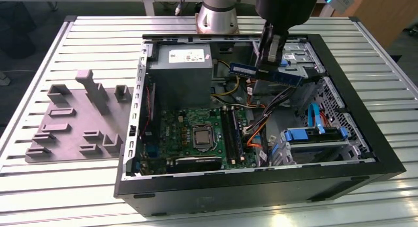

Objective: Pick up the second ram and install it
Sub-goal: 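Insert the second ram into the second slot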

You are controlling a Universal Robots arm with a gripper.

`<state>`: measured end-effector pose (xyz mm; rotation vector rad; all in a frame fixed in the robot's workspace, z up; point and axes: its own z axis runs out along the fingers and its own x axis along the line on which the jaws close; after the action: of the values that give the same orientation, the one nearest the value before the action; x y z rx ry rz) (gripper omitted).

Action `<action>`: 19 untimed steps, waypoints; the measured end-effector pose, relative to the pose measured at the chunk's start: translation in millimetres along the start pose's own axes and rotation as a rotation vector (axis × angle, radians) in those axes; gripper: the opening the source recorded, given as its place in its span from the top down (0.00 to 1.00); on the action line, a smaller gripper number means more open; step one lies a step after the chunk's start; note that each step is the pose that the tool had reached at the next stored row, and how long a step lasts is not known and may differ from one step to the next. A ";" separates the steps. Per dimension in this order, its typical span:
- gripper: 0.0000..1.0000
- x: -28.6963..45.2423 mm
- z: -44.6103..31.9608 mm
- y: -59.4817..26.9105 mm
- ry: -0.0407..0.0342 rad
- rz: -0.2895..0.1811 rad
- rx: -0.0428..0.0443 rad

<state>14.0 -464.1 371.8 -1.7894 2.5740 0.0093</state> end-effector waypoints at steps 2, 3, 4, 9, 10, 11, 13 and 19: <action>0.86 0.0 0.0 0.0 0.0000 0.019 0.0002; 0.86 0.0 0.0 0.0 0.0001 0.029 0.0003; 0.86 0.0 0.1 0.0 0.0001 0.039 0.0004; 0.86 0.0 0.2 0.0 0.0003 0.090 0.0009; 0.86 0.0 0.2 0.0 0.0003 0.101 0.0011; 0.86 0.0 0.2 0.0 0.0003 0.113 0.0012; 0.86 0.0 0.4 0.0 0.0004 0.138 0.0014; 0.86 0.0 0.7 0.0 0.0005 0.228 0.0023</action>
<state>14.1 -464.1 371.1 -1.4849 2.7607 0.0070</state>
